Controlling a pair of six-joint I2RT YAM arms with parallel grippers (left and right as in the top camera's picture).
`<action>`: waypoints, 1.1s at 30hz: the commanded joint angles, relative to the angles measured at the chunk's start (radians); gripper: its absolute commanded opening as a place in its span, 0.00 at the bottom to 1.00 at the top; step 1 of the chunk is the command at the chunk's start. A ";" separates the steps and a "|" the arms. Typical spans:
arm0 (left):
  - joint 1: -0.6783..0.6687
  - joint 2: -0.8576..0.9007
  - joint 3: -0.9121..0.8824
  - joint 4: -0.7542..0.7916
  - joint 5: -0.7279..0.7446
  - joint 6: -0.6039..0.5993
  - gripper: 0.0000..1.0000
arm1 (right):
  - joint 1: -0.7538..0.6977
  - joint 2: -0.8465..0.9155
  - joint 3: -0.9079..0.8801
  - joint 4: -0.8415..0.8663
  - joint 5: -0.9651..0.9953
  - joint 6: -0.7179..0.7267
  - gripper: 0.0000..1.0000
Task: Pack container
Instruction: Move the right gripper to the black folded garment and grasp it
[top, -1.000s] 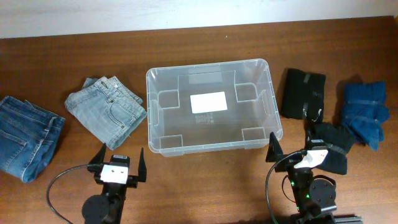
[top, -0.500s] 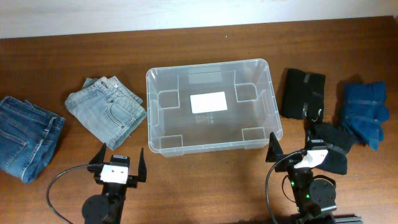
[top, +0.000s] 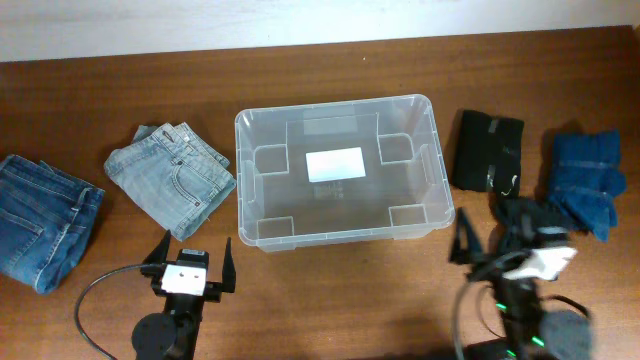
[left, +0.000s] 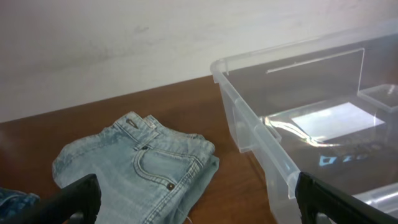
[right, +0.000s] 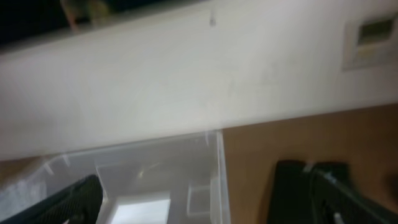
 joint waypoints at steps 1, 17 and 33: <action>0.005 -0.008 -0.014 0.003 0.011 0.016 0.99 | -0.009 0.137 0.337 -0.180 0.130 0.014 0.99; 0.005 -0.008 -0.014 0.003 0.011 0.016 1.00 | -0.051 0.943 1.159 -0.729 0.069 -0.061 0.99; 0.005 -0.008 -0.014 0.003 0.011 0.016 0.99 | -0.615 1.421 1.407 -0.927 -0.233 -0.077 0.98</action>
